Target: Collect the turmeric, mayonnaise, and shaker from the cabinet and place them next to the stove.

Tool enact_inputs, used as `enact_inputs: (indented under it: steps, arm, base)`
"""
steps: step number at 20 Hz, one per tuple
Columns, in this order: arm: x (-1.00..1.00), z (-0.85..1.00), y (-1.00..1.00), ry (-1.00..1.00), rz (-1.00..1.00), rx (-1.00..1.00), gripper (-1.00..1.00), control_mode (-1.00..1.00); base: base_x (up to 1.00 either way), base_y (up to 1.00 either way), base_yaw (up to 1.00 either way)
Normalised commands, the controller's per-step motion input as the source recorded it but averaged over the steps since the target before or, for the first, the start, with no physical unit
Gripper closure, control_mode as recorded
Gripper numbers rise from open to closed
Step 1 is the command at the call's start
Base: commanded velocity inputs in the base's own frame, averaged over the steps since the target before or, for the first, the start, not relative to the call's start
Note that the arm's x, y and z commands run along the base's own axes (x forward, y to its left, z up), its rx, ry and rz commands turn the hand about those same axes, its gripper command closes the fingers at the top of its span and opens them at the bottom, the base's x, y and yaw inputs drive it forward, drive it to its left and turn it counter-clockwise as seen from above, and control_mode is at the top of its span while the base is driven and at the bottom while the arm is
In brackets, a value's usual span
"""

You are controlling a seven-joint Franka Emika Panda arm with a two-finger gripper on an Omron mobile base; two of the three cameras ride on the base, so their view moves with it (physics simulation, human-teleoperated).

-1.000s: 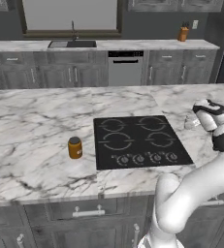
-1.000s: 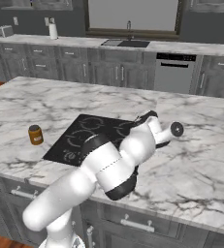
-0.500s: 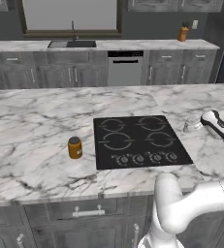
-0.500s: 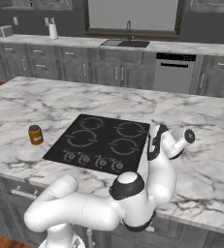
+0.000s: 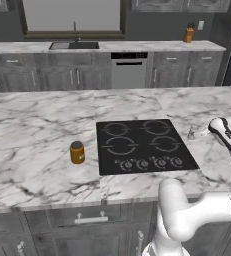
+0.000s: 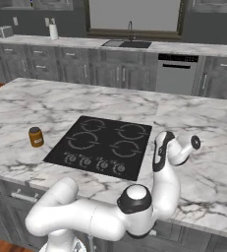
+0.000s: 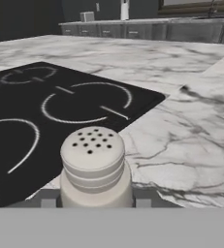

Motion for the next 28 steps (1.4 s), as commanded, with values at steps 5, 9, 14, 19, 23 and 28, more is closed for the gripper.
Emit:
enact_inputs:
  steps: [5, 9, 14, 19, 23, 28]
  arm:
    - [0.10, -0.28, 0.11, -0.02, 0.03, 0.00, -1.00, -1.00]
    - [0.00, 0.01, 0.00, -0.02, 0.02, 0.00, -1.00, -1.00]
    - [-0.11, 0.26, -0.14, -0.10, 0.00, 0.00, -1.00, -1.00]
    - [-0.11, 0.40, -0.23, -0.12, 0.00, 0.00, -1.00, -1.00]
    - [-0.31, 0.61, -0.16, -0.14, 0.00, 0.00, -1.00, -1.00]
    - [-0.84, 0.75, 0.18, -0.06, -0.03, 0.00, -1.00, -1.00]
  base:
    - [0.00, 0.00, 0.00]
    - [0.00, 0.00, 0.00]
    - [0.00, 0.00, 0.00]
    - [0.00, 0.00, 0.00]
    - [0.00, 0.00, 0.00]
    - [0.00, 0.00, 0.00]
